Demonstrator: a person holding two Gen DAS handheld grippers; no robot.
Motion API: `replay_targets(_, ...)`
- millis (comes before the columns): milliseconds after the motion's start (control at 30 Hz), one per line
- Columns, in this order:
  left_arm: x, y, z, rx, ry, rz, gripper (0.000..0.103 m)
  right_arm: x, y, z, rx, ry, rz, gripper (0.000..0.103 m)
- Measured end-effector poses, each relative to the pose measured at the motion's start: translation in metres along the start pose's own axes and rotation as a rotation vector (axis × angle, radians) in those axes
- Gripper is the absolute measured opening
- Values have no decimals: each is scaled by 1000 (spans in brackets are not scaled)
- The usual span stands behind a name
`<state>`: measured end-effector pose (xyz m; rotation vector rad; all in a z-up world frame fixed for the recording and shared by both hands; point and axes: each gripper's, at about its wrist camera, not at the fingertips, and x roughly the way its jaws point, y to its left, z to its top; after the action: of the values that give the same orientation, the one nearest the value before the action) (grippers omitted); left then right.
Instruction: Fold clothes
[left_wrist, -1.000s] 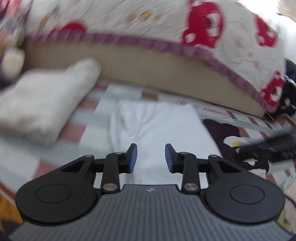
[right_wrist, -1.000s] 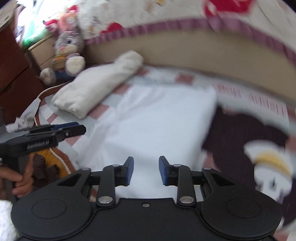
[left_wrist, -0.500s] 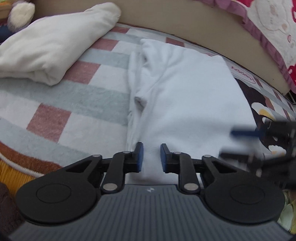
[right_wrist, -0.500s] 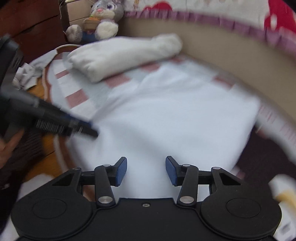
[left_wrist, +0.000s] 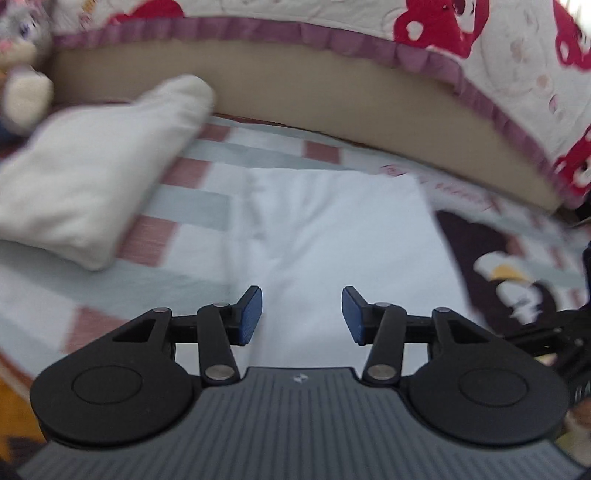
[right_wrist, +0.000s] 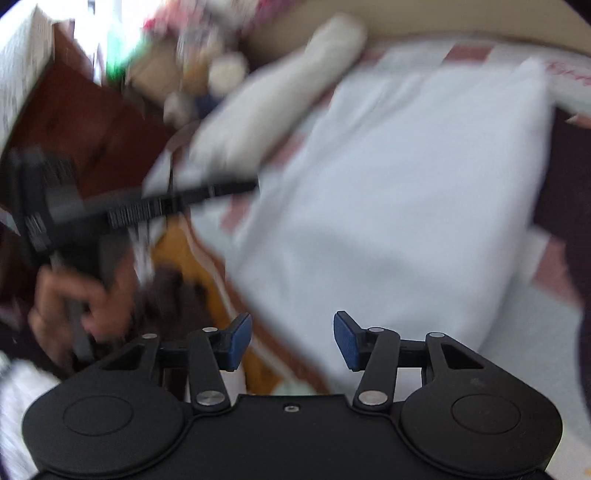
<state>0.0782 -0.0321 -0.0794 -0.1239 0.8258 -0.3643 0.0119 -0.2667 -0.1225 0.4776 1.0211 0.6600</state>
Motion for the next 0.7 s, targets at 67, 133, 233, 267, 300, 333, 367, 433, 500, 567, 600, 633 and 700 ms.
replay_targets(67,22,9,3,-44,39,30,47,-13,-12,1,52,-79,-33,55)
replay_targets(133,38,22,1,-75,80,113,46,-25,-25,3,103,-156,-68,56)
replay_targets(233,48,49,-10,-194,91,161,53,-32,-40,-2,159,-204,-172,56)
replay_targets(267,46,61,-16,-281,74,117,53,-34,-44,-4,177,-216,-200,56)
replay_targets(300,45,71,-22,-362,76,87,53,-35,-48,-5,200,-226,-216,56)
replay_targets(333,42,77,-26,-415,64,59,53,-35,-54,-3,217,-234,-225,56)
replay_targets(367,37,78,-29,-431,42,50,53,-36,-60,-1,233,-242,-235,56)
replay_targets(433,27,73,-28,-390,4,53,52,-37,-71,2,266,-259,-254,57)
replay_targets(500,19,70,-27,-363,-16,3,52,-40,-85,4,298,-273,-263,60)
replay_targets(567,19,72,-25,-388,0,-71,54,-36,-98,6,338,-286,-241,61)
replay_targets(600,22,74,-24,-406,12,-103,56,-35,-105,7,360,-295,-224,62)
replay_targets(633,24,76,-23,-423,24,-133,57,-32,-108,8,375,-303,-203,62)
replay_targets(700,33,77,-24,-436,47,-142,58,-26,-115,9,389,-315,-164,64)
